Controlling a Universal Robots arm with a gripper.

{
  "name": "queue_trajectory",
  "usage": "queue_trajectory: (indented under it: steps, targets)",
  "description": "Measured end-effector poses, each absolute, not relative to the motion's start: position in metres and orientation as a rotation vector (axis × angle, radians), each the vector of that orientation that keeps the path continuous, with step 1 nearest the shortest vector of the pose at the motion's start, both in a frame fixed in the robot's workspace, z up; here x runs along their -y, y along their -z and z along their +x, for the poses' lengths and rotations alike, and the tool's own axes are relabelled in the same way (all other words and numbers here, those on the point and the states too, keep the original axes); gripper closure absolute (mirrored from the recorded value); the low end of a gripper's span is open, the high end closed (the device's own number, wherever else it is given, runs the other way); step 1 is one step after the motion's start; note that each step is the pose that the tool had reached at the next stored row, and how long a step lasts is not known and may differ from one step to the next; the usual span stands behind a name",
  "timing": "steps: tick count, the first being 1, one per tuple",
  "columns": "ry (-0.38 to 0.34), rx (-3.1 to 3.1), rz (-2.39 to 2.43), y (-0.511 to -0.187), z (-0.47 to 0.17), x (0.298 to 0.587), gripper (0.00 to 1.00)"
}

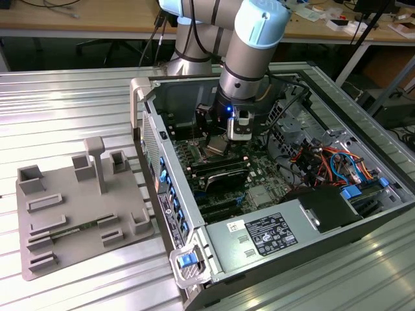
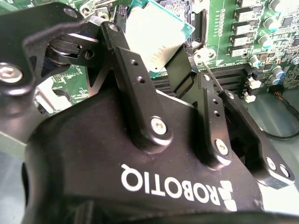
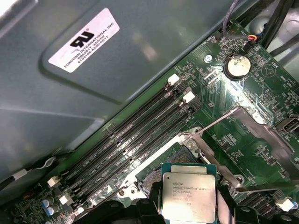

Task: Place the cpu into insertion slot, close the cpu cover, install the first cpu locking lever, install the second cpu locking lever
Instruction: 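Place the cpu into insertion slot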

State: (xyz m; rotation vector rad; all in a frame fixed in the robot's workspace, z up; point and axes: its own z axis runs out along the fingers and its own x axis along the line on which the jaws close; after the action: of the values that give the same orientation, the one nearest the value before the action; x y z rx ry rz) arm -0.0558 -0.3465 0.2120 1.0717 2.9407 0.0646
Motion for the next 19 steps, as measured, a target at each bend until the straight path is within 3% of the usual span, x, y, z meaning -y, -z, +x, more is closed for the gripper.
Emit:
queue_trajectory:
  steps: [19]
  targets:
    - [-0.063, -2.914, 1.140, -0.2118, -0.0563, 0.3457, 0.45]
